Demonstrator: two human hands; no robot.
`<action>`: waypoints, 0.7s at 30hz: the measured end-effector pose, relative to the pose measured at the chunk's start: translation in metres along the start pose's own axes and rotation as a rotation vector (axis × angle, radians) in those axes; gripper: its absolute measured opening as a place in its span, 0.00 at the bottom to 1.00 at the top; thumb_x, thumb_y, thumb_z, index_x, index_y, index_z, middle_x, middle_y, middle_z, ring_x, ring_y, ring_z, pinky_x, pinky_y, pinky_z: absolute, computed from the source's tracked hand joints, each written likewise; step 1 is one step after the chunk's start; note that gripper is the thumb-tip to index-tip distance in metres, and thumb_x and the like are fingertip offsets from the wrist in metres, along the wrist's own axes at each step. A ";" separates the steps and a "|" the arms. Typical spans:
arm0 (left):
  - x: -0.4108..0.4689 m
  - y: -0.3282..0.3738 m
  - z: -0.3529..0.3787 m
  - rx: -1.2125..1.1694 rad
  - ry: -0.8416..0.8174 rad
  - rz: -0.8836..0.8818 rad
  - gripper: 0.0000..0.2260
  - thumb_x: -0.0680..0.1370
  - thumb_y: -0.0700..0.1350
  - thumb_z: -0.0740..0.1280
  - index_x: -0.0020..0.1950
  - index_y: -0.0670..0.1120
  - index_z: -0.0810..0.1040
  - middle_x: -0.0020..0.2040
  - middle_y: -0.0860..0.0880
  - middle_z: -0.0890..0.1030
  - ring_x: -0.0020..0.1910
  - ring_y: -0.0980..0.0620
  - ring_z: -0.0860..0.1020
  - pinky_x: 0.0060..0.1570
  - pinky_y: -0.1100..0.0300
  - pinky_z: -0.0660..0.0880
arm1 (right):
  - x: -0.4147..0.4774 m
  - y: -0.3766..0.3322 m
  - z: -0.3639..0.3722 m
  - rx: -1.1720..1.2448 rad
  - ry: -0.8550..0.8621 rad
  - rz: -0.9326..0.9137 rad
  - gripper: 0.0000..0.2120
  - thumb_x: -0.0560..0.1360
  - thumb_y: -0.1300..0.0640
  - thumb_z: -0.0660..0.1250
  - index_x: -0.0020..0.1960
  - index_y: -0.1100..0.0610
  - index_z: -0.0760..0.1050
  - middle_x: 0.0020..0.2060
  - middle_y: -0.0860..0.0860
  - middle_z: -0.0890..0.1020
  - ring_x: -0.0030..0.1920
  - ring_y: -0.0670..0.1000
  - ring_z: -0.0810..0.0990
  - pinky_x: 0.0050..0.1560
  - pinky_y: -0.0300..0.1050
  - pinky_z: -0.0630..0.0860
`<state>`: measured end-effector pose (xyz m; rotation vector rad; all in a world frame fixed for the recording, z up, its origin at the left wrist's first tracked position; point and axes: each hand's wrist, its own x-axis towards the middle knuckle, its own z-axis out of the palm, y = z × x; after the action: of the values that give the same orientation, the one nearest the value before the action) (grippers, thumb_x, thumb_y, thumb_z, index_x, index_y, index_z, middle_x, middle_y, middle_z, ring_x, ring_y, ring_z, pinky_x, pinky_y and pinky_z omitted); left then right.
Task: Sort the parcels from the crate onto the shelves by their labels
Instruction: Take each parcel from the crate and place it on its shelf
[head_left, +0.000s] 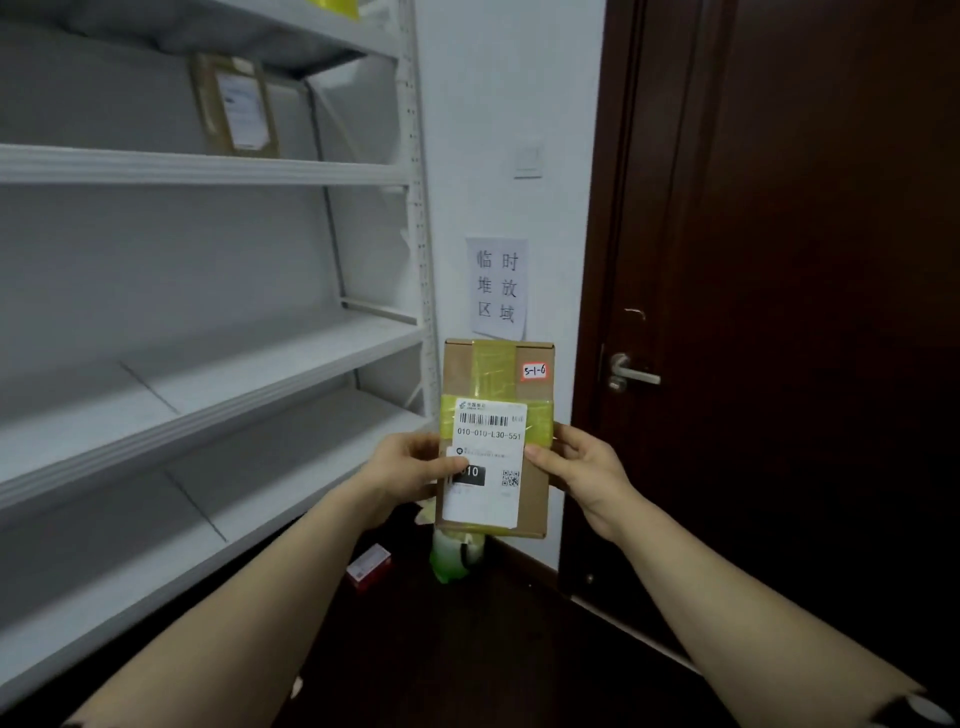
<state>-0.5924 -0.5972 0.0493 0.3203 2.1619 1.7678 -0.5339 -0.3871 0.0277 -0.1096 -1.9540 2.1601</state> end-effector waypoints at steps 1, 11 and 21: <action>-0.006 0.002 -0.004 -0.009 0.026 -0.001 0.09 0.73 0.36 0.71 0.52 0.41 0.80 0.50 0.44 0.84 0.50 0.46 0.82 0.55 0.49 0.78 | 0.003 -0.002 0.005 0.003 -0.028 -0.001 0.15 0.72 0.65 0.71 0.57 0.54 0.77 0.48 0.49 0.84 0.50 0.46 0.82 0.49 0.40 0.78; -0.042 0.010 -0.035 -0.005 0.223 0.006 0.09 0.74 0.37 0.70 0.54 0.38 0.80 0.49 0.45 0.83 0.40 0.55 0.82 0.42 0.61 0.81 | 0.021 -0.011 0.048 0.043 -0.221 0.002 0.14 0.72 0.63 0.72 0.56 0.54 0.77 0.49 0.52 0.84 0.50 0.51 0.83 0.49 0.44 0.79; -0.064 0.012 -0.069 0.027 0.330 -0.005 0.11 0.74 0.40 0.72 0.54 0.39 0.81 0.51 0.45 0.84 0.48 0.51 0.82 0.46 0.59 0.80 | 0.034 -0.014 0.084 0.060 -0.337 0.041 0.15 0.71 0.63 0.72 0.58 0.59 0.77 0.47 0.53 0.85 0.47 0.50 0.83 0.46 0.42 0.78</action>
<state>-0.5611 -0.6807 0.0806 0.0282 2.4053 1.9009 -0.5823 -0.4605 0.0544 0.2424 -2.0685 2.3891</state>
